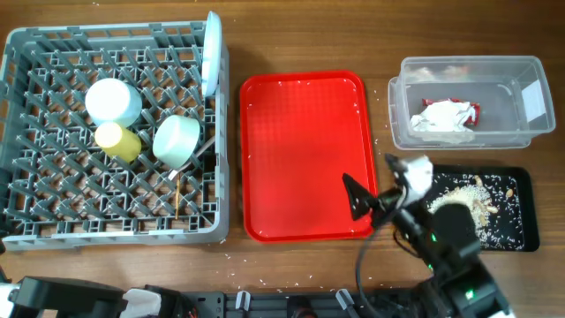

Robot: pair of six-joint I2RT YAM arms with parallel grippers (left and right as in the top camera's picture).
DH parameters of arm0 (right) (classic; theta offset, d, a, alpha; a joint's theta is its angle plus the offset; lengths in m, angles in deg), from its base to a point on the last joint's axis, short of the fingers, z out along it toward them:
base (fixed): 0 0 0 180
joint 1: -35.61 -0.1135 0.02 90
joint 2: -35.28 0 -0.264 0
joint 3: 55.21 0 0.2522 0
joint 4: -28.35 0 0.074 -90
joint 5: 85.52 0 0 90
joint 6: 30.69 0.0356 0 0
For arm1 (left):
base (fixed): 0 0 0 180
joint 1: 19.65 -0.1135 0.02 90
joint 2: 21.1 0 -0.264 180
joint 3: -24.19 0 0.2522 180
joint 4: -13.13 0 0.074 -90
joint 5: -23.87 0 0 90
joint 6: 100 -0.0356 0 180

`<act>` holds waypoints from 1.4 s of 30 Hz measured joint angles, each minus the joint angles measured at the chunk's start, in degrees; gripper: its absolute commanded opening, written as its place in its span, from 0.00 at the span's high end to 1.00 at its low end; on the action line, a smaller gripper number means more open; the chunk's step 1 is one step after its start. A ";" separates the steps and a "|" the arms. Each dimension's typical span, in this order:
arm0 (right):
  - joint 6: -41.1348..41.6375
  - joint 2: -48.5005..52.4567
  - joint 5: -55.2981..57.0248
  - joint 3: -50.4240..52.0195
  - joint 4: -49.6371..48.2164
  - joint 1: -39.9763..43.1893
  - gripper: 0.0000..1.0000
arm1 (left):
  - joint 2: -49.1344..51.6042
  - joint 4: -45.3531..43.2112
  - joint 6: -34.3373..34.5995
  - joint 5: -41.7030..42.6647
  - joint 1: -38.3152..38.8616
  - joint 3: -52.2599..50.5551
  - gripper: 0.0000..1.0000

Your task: Sort waste into correct bins and load items into the dishwasher rack

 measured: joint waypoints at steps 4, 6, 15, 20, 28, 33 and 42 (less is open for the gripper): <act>-0.96 -12.02 -3.15 5.92 -3.04 6.71 0.00 | 0.00 -0.04 0.00 0.02 0.00 0.00 0.00; -0.98 -14.43 -3.91 5.92 -3.43 10.08 0.00 | 0.00 0.00 0.00 0.02 0.00 0.00 0.00; -1.22 -20.70 -2.89 16.35 -16.37 15.87 0.00 | 0.00 -0.02 0.00 0.02 0.00 0.00 0.00; -1.75 -20.76 -2.71 17.11 -15.80 20.13 0.00 | 0.00 -0.04 0.00 0.02 0.00 0.00 0.00; -2.47 -20.96 -1.20 17.09 -8.66 27.39 0.00 | 0.00 -0.02 0.00 0.02 0.00 0.00 0.00; -2.86 -20.96 -0.68 17.09 -8.66 27.39 0.00 | 0.00 -0.02 0.00 0.02 0.00 0.00 0.00; -15.47 -20.96 1.36 17.09 -8.44 27.39 0.01 | 0.00 -0.02 0.00 0.02 0.00 0.00 0.00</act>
